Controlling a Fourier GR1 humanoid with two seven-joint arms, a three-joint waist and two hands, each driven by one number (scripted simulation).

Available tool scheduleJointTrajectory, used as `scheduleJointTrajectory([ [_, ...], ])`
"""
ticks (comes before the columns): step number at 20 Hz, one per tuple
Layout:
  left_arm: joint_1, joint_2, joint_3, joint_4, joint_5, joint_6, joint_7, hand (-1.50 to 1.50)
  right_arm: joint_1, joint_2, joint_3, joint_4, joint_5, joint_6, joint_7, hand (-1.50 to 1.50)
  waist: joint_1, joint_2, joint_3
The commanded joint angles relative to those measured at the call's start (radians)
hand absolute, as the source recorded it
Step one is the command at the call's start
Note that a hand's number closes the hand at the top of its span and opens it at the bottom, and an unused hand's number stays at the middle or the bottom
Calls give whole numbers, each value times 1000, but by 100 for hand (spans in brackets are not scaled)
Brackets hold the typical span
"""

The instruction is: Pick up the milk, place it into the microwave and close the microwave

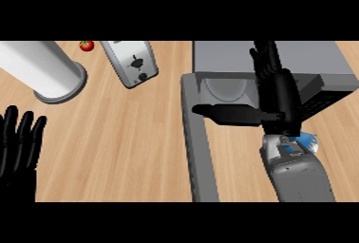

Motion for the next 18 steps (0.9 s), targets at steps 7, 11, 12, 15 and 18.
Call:
scheduleJointTrajectory([
  [7, 201, 8, 68, -99, 118, -89, -54, -150, 7, 7, 76, 26, 184, -149, 55, -150, -12, -2, 1],
  [11, 217, -12, 42, -63, 69, -98, -115, -150, -30, -24, -24, 76, 187, -94, 89, -150, -14, -1, 1],
  [12, 183, -7, 57, -56, 87, -96, -84, -150, -17, -39, -32, 36, 196, -87, 103, -150, -17, -1, 1],
  [15, 295, 16, 106, -160, 171, -154, -78, -150, 52, -55, -82, 88, 143, -99, 7, -150, -11, -1, 1],
  [18, 254, 4, 118, -71, 147, -148, -147, -150, 142, 2, -26, 32, 176, -137, 0, -150, -17, -1, 1],
])
